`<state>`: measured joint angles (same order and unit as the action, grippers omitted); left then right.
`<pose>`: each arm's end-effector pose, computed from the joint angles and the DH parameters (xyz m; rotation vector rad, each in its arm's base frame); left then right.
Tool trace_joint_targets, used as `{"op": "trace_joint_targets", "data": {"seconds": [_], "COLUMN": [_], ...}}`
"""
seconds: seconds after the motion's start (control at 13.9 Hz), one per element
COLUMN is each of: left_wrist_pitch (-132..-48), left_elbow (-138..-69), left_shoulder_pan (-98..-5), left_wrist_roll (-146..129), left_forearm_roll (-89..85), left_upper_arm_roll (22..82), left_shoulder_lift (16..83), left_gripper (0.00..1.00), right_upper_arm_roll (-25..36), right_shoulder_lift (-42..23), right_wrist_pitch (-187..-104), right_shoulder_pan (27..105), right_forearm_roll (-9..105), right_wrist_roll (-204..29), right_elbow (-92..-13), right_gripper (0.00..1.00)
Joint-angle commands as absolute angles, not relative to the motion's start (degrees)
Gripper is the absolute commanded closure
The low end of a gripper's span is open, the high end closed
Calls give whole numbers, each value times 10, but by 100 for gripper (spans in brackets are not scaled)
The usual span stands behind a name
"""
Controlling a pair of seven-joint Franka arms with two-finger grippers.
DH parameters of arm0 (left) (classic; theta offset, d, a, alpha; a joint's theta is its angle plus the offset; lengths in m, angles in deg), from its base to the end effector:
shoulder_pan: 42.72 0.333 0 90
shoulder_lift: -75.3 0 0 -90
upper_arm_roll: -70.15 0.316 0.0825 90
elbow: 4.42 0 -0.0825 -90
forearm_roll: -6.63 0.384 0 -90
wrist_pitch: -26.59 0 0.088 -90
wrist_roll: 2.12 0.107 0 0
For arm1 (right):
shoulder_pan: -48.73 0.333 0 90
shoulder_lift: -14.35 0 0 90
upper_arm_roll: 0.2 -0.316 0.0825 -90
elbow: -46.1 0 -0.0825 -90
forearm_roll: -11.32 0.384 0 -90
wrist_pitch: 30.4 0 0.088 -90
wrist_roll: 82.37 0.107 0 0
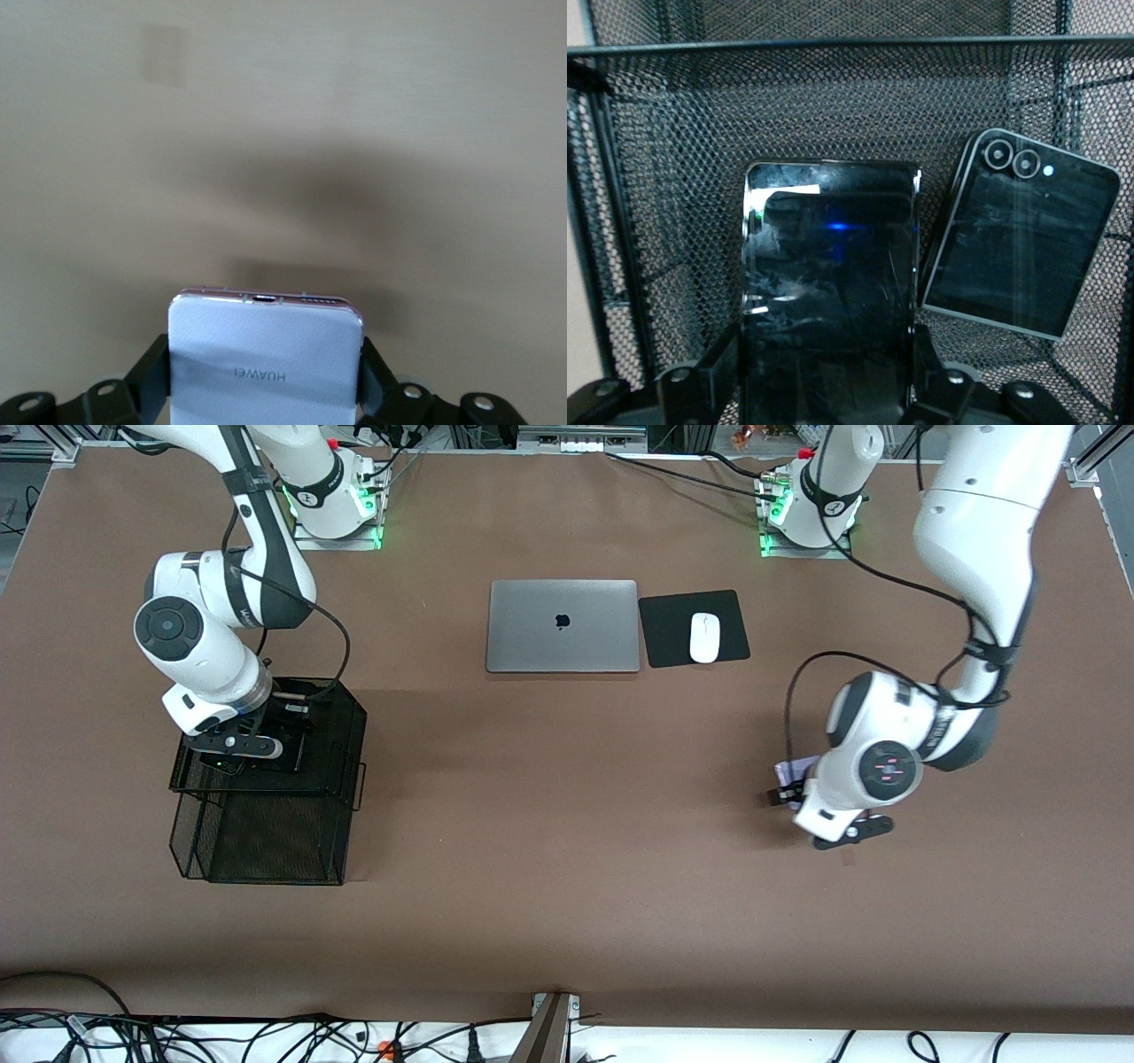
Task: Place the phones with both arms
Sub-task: 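Set the Huawei mid-table with the left gripper while the right gripper approaches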
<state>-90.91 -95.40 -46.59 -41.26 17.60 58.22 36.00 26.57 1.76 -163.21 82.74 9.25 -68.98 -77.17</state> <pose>0.6557 -0.1574 0.2237 -2.9729 -0.5003 0.2576 0.5542 0.0726 0.3068 3.0114 -0.1117 -0.0122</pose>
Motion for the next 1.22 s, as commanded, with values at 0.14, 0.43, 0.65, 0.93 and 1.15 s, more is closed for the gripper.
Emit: {"op": "trace_joint_targets", "data": {"seconds": [0.14,0.43,0.65,0.93,1.15], "left_wrist_pitch": [-875,-880,-899,-955,-969], "left_elbow": [-849,-782,-708,-686,-678], "left_shoulder_pan": [-596,-681,-742,-807,-843], "left_wrist_roll": [-498,-535,-520,-518,-526], "left_forearm_roll": [99,100,103,107,106], "left_upper_arm_roll": [593,593,596,600,633], "left_shoulder_lift": [312,272,211,172,155], "left_gripper": [100,100,100,100,100], "right_upper_arm_roll": [273,273,273,273,273], "right_shoulder_lift": [26,26,26,9,-27], "right_wrist_pitch": [-1662,-1664,-1651,-1537,-1455], "right_shoulder_pan": [835,835,835,827,826], "right_forearm_roll": [103,111,111,115,166], "right_wrist_roll": [-695,-695,-700,-702,-713], "right_elbow": [-780,-769,-735,-625,-532], "right_gripper": [82,1,1,1,1]}}
